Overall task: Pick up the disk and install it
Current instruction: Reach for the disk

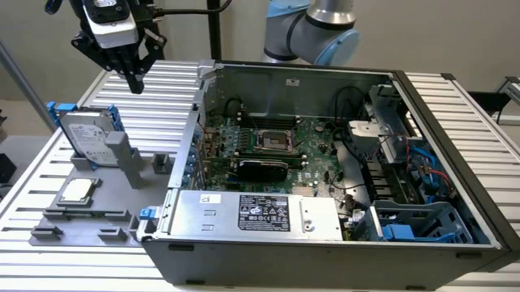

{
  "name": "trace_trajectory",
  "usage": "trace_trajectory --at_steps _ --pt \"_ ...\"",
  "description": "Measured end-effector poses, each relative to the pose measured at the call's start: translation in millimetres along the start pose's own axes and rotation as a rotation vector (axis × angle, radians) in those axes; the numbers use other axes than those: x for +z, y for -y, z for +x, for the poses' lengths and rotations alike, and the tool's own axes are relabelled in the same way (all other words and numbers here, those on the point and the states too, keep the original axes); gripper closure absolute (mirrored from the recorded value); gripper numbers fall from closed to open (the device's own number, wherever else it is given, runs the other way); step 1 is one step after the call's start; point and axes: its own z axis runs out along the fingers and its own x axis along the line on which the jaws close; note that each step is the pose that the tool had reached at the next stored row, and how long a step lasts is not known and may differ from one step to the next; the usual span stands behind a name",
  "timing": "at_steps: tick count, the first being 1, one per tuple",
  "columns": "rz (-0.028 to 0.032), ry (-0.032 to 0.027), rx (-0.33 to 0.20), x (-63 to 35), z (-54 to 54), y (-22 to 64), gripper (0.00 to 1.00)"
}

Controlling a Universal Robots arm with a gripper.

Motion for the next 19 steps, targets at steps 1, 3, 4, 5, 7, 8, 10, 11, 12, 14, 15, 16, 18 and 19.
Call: trace_trajectory --at_steps 1,3,4,5,7,8,10,11,12,14,15,16,18,19 --pt "0.0 0.0 0.0 0.3 4.5 0.2 0.89" --pt "0.0002 -0.0001 0.0 1.0 13.5 0.7 0.89" --pt "0.0002 -0.0001 0.0 1.3 18.0 0.9 0.89" --pt "0.0004 -0.0001 0.0 1.6 22.5 1.2 0.89" --pt "0.0004 -0.0001 0.0 2.4 31.6 1.6 0.89" --pt "0.0007 -0.0003 0.0 2.7 36.4 1.8 0.89" --pt "0.0011 -0.0003 0.0 3.5 45.5 2.3 0.89" --pt "0.0014 -0.0004 0.0 3.9 50.0 2.6 0.89" --pt "0.0018 -0.0006 0.0 4.2 54.5 2.8 0.89" --pt "0.0027 -0.001 0.0 5.0 63.7 3.2 0.89" --pt "0.0032 -0.0012 0.0 5.3 68.3 3.4 0.89" --pt "0.0037 -0.0015 0.0 5.6 72.7 3.6 0.89" --pt "0.0049 -0.0021 0.0 6.3 81.8 3.9 0.89" --pt "0.0058 -0.0028 0.0 6.5 86.5 3.9 0.89"
